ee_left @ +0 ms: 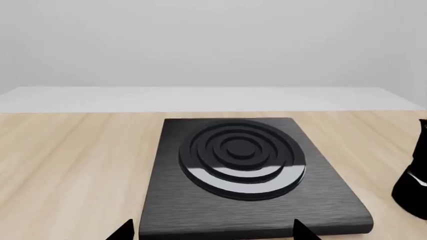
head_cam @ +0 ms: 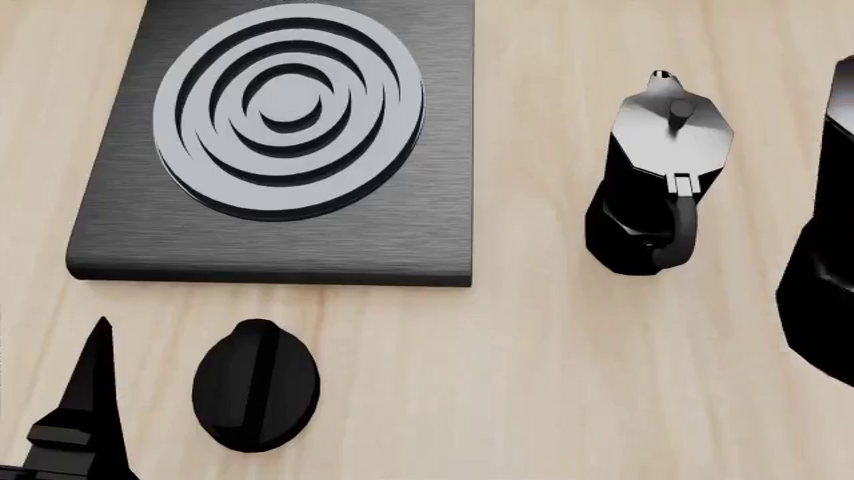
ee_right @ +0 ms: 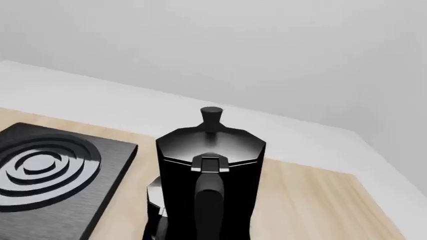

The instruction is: Put the right moka pot on the stove.

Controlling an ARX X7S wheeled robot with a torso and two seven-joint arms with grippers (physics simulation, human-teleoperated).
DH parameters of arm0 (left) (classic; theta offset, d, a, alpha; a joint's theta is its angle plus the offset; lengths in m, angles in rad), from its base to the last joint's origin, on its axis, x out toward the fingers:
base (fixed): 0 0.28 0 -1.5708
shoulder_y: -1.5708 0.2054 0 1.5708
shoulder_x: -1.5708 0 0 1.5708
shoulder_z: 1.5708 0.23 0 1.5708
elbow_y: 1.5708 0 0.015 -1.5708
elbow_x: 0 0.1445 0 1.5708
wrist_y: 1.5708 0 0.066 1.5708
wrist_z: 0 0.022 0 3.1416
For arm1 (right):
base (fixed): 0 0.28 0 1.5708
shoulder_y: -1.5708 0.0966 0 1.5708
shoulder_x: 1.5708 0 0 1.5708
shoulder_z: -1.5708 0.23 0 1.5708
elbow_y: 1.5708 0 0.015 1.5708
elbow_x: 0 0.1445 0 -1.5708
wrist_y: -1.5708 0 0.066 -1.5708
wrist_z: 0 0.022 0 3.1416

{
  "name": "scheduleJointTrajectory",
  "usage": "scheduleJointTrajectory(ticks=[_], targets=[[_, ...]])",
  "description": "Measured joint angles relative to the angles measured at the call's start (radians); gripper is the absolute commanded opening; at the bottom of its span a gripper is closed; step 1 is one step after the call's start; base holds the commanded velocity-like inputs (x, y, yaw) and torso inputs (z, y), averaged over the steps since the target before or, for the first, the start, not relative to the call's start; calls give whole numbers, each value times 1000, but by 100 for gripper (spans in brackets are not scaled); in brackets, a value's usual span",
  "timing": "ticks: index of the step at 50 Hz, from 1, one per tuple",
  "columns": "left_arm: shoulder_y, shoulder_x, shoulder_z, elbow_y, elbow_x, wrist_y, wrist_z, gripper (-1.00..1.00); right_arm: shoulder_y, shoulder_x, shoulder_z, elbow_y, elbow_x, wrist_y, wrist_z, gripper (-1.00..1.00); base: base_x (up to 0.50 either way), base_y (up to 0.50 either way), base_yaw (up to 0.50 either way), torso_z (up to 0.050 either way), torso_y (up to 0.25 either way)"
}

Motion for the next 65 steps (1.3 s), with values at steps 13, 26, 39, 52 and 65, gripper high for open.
scheduleJointTrajectory(ticks=[13,26,39,52,65], targets=[[5,-3,3,-1,4,12,3,100,174,54,-177,-27,170,28,187,-100,0,0,0,0,1],[8,-5,4,-2,6,22,2,100,390,-43,-272,-25,316,194,292,-100,0,0,0,0,1],[8,-9,6,-2,4,26,0,100,561,-86,-470,-18,337,202,369,-100,0,0,0,0,1],[7,-12,10,-2,3,29,-2,100,639,-220,-584,-18,250,283,341,-100,0,0,0,1,1],[6,-15,14,-3,2,31,-4,100,710,-332,-669,12,145,355,279,-100,0,0,0,0,1]])
